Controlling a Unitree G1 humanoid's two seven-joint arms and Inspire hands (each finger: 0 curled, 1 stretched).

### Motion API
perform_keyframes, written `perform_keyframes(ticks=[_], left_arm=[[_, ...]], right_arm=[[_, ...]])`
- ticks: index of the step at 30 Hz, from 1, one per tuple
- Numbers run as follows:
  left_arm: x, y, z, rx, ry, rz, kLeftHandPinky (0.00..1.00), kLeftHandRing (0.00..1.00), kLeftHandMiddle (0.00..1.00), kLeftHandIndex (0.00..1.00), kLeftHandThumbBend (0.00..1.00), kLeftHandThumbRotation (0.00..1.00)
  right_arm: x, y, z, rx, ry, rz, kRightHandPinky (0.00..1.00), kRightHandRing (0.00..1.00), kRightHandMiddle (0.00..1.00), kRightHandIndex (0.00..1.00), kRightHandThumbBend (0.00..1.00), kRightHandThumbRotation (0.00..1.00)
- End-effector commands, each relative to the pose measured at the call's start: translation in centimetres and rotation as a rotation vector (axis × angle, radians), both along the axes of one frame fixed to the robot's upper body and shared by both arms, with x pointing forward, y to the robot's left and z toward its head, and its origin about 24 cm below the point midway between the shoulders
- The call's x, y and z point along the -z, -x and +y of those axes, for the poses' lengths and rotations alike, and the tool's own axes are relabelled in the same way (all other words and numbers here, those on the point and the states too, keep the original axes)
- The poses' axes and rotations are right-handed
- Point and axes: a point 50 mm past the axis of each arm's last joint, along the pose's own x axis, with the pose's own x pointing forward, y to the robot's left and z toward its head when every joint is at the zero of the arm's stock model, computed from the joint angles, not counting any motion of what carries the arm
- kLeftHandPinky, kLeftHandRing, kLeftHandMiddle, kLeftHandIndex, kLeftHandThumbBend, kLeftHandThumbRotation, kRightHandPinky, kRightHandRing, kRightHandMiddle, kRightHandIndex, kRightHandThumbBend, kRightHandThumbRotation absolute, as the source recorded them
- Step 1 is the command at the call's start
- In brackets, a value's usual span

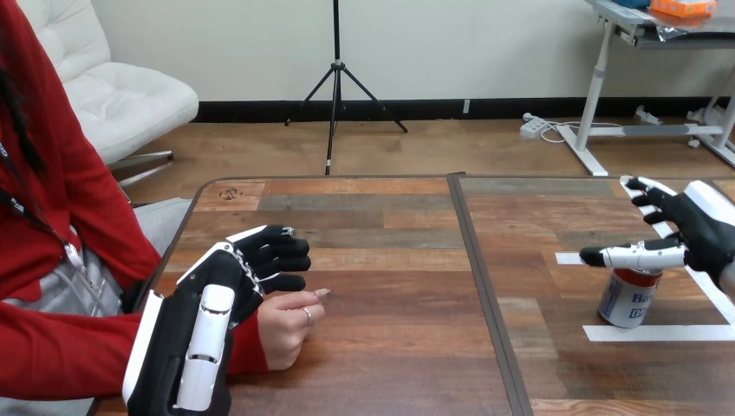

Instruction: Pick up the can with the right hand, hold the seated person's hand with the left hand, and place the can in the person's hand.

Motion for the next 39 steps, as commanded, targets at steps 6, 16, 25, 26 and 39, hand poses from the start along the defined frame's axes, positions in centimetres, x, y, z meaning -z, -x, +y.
perform_keyframes(ticks=[6, 16, 25, 26, 39], left_arm=[[-1.1, -1.1, -0.1, -0.016, 0.025, -0.082, 0.63, 0.68, 0.68, 0.66, 0.4, 0.93], [-1.1, -1.3, -0.2, -0.008, 0.028, -0.086, 0.62, 0.68, 0.67, 0.66, 0.41, 0.93], [-1.2, -1.2, -0.2, -0.012, 0.026, -0.082, 0.59, 0.67, 0.67, 0.65, 0.41, 0.93], [-1.2, -1.2, -0.2, -0.012, 0.028, -0.083, 0.58, 0.67, 0.67, 0.65, 0.41, 0.93], [-1.2, -1.3, -0.2, -0.011, 0.031, -0.084, 0.54, 0.66, 0.67, 0.63, 0.4, 0.92]], right_arm=[[-3.3, -1.9, -0.3, 0.015, 0.052, -0.04, 0.66, 0.85, 0.9, 0.92, 1.0, 0.43], [-2.9, -1.8, -0.4, 0.032, 0.051, -0.004, 0.59, 0.78, 0.84, 0.9, 1.0, 0.42], [-2.7, -1.7, -0.6, 0.029, 0.078, 0.019, 0.52, 0.69, 0.76, 0.88, 1.0, 0.44], [-2.7, -1.7, -0.6, 0.03, 0.077, 0.022, 0.52, 0.69, 0.76, 0.88, 1.0, 0.44], [-2.6, -1.5, -0.8, 0.029, 0.087, 0.018, 0.51, 0.67, 0.74, 0.82, 1.0, 0.42]])
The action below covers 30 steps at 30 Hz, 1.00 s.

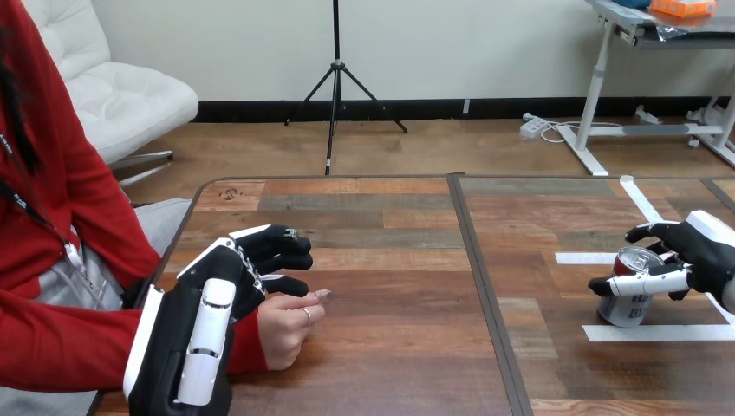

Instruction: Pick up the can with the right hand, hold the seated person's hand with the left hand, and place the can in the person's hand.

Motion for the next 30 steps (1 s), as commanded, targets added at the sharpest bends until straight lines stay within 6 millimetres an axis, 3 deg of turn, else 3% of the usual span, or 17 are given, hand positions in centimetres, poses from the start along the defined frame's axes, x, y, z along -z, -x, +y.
perform_keyframes(ticks=[1, 24, 30], left_arm=[[-1.06, -1.04, -0.15, -0.013, 0.027, -0.073, 0.54, 0.66, 0.66, 0.63, 0.4, 0.92], [-1.12, -1.11, -0.29, -0.003, 0.035, -0.073, 0.45, 0.65, 0.65, 0.61, 0.41, 0.91], [-1.13, -1.06, -0.24, -0.004, 0.03, -0.076, 0.43, 0.65, 0.65, 0.6, 0.41, 0.9]], right_arm=[[-3.96, -1.92, -0.25, -0.026, 0.038, -0.121, 0.51, 0.67, 0.73, 0.81, 1.0, 0.42], [-3.56, -1.72, -0.1, -0.045, 0.068, -0.142, 0.64, 0.71, 0.72, 0.72, 1.0, 0.32], [-3.46, -1.69, 0.03, -0.058, 0.079, -0.149, 0.66, 0.7, 0.71, 0.7, 0.95, 0.26]])
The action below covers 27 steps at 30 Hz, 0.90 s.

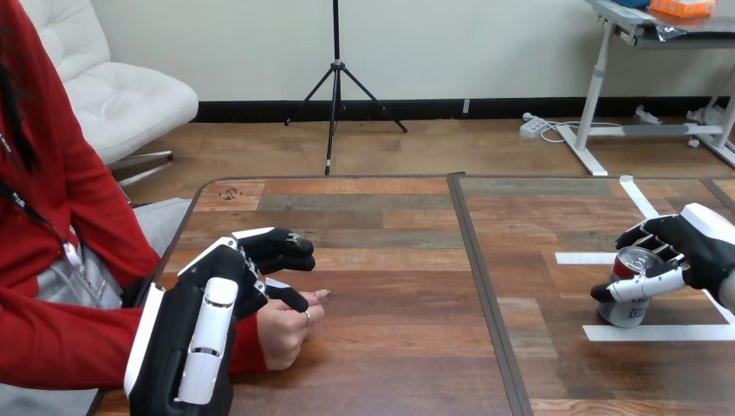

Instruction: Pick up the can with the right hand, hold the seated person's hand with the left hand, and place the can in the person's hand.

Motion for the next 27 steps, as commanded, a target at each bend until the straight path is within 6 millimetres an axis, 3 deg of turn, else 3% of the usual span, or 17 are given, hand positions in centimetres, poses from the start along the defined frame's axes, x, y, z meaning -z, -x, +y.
perform_keyframes(ticks=[1, 17, 27], left_arm=[[-1.07, -0.94, -0.19, -0.011, 0.024, -0.07, 0.43, 0.65, 0.65, 0.6, 0.41, 0.9], [-1.03, -0.89, -0.04, -0.017, 0.036, -0.076, 0.42, 0.65, 0.63, 0.59, 0.42, 0.9], [-1.09, -0.93, -0.07, -0.004, 0.057, -0.076, 0.41, 0.65, 0.63, 0.58, 0.4, 0.89]], right_arm=[[-3.25, -1.57, -0.28, -0.019, 0.054, -0.108, 0.66, 0.7, 0.71, 0.7, 0.94, 0.26], [-3.07, -1.58, -0.03, -0.027, 0.055, -0.13, 0.54, 0.57, 0.6, 0.6, 0.77, 0.06], [-3.02, -1.56, 0.0, -0.026, 0.054, -0.144, 0.49, 0.52, 0.55, 0.54, 0.73, 0.01]])
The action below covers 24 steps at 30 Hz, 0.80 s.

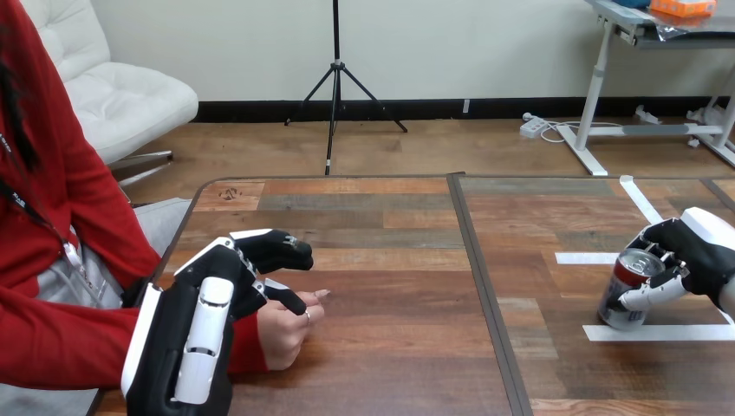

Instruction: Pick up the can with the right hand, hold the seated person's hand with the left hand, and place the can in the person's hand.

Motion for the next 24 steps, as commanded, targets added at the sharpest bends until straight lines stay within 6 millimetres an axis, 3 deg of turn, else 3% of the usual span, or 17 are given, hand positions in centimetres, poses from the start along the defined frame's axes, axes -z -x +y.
perform_keyframes(ticks=[1, 24], left_arm=[[-1.08, -0.94, -0.16, -0.008, 0.037, -0.075, 0.41, 0.65, 0.63, 0.58, 0.4, 0.89], [-0.93, -0.94, -0.09, -0.007, 0.045, -0.076, 0.39, 0.64, 0.63, 0.58, 0.39, 0.87]], right_arm=[[-3.49, -1.86, 0.07, -0.023, 0.024, -0.139, 0.48, 0.51, 0.55, 0.53, 0.72, 0.0], [-3.67, -1.91, -0.04, -0.024, 0.047, -0.142, 0.43, 0.47, 0.49, 0.49, 0.73, 0.0]])
